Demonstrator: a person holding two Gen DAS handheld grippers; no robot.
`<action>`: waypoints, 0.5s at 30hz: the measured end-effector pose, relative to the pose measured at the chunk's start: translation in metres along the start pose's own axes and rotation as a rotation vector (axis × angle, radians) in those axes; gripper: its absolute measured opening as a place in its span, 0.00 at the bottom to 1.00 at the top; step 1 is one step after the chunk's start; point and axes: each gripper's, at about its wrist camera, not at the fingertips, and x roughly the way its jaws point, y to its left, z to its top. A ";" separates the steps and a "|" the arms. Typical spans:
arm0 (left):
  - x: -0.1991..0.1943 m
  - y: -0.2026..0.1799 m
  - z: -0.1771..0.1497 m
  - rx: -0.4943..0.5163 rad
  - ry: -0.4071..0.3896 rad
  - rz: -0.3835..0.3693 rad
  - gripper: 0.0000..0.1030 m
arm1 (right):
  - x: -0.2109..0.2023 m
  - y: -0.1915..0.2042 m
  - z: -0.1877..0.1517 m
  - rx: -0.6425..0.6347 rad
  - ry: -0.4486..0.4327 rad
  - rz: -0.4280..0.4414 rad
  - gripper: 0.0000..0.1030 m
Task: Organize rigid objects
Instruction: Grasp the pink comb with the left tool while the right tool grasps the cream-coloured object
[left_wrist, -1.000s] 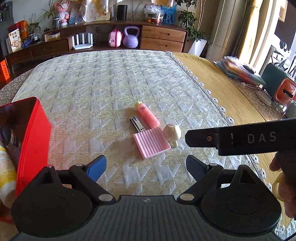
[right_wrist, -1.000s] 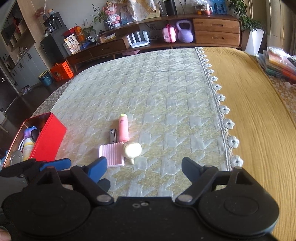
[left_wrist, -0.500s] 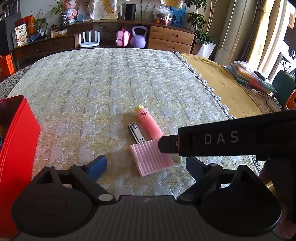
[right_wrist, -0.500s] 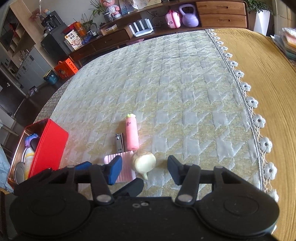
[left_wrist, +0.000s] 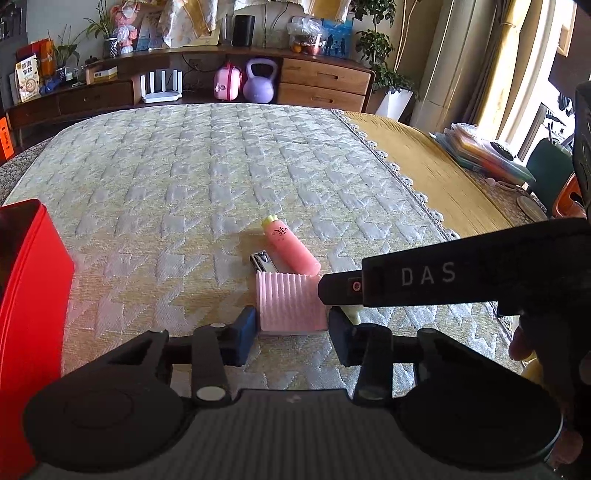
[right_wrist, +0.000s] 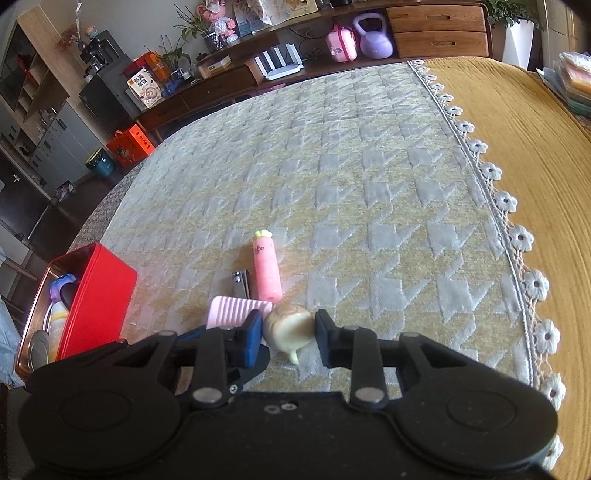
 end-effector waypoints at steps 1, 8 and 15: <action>0.000 0.001 0.000 0.000 0.001 -0.001 0.41 | -0.001 0.000 -0.001 0.002 -0.003 -0.002 0.29; -0.007 0.008 0.001 -0.001 0.002 -0.010 0.41 | -0.016 -0.001 -0.010 0.019 -0.022 -0.020 0.29; -0.024 0.013 0.000 0.013 0.006 0.015 0.41 | -0.033 0.010 -0.020 -0.008 -0.036 -0.035 0.29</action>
